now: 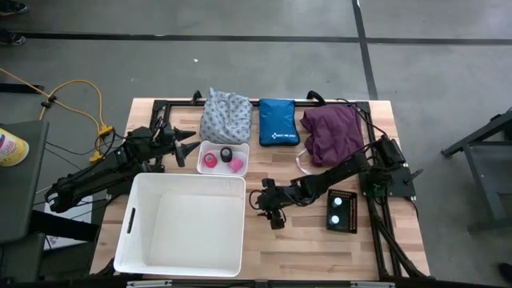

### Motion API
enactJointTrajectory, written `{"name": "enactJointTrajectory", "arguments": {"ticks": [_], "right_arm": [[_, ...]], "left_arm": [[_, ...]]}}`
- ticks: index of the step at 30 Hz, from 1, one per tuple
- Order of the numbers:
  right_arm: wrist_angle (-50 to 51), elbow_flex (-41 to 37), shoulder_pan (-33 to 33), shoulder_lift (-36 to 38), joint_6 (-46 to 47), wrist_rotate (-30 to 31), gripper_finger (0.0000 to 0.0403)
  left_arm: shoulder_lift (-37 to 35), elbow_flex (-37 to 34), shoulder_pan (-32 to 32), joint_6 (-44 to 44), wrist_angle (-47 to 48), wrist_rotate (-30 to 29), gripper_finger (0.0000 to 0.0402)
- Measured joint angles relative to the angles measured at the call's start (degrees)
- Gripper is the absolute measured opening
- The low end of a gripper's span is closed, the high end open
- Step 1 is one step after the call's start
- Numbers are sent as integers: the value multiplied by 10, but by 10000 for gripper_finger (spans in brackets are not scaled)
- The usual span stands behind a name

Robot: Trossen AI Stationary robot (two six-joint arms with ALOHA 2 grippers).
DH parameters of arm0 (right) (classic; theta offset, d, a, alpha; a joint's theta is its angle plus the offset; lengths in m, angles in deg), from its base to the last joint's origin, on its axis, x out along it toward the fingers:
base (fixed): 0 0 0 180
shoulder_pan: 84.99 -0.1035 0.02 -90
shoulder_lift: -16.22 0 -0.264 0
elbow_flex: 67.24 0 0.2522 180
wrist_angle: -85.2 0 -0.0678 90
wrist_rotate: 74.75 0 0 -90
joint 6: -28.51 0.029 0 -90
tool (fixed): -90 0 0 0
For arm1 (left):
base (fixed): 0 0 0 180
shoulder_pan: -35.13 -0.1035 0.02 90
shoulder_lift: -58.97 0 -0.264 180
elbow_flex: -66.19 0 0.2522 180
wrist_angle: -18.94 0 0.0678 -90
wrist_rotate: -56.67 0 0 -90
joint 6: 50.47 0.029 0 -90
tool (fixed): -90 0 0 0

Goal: Pick & place medical supplies in basket/bin
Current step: Put the left yellow pill bottle into the black bin

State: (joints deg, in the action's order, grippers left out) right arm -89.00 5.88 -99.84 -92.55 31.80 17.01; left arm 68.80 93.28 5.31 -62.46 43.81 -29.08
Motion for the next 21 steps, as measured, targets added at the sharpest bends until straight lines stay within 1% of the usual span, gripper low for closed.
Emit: {"name": "enactJointTrajectory", "arguments": {"ticks": [9, 17, 21], "right_arm": [[0, 0, 0, 0, 0, 0, 183], [0, 0, 0, 0, 0, -3, 130], [0, 0, 0, 0, 0, -4, 110]], "left_arm": [[0, 0, 0, 0, 0, 0, 240], [0, 0, 0, 0, 0, 0, 240], [0, 0, 0, 0, 0, 0, 240]]}}
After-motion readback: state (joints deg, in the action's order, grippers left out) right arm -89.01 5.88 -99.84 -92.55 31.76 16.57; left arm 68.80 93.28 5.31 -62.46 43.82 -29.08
